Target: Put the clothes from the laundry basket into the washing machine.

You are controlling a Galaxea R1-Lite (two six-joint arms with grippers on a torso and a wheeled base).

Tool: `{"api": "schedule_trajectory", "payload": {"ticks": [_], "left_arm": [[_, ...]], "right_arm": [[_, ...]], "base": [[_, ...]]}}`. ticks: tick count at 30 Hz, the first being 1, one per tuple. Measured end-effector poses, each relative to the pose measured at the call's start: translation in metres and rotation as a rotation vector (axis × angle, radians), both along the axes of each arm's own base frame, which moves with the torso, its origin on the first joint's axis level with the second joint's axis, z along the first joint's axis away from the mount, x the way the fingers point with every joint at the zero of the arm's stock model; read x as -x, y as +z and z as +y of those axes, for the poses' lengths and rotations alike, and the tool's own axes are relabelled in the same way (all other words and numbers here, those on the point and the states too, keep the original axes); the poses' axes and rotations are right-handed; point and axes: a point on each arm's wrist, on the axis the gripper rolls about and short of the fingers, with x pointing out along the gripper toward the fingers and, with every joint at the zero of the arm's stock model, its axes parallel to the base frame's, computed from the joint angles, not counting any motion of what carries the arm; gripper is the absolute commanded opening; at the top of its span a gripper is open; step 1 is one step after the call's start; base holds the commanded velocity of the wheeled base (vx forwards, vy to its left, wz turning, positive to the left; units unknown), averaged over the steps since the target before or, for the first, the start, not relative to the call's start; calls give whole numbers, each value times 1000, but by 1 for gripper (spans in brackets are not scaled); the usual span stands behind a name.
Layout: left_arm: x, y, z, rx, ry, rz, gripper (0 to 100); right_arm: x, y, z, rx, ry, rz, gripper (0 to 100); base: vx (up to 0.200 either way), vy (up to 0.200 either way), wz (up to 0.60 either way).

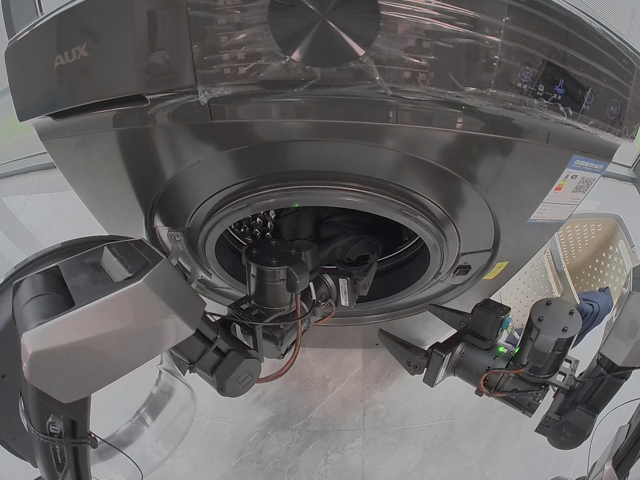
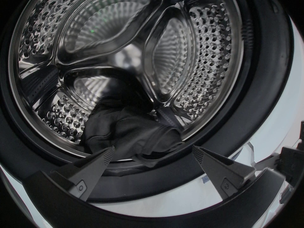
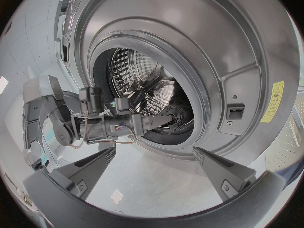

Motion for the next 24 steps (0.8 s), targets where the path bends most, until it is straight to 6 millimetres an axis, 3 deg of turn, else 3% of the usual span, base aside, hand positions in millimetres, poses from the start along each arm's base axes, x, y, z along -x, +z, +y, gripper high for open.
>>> {"api": "schedule_trajectory", "payload": {"ticks": [7,17,18,24], "left_arm": [[-3,2,-5,19,-48,-21,100],[-45,-17,-23,66,-30,-94,100],[-50,-19,-25,62,-25,-100,0],[-74,-34,-28,32,10,-133,0]], "right_arm": [[0,0,0,-1,0,-1,100],[-1,1,0,-3,-2,-4,100],[-1,1,0,-3,-2,-4,100],[-1,2,0,-5,-2,-10,100]], "base": [[0,0,0],[0,0,0],[0,0,0],[0,0,0]]}}
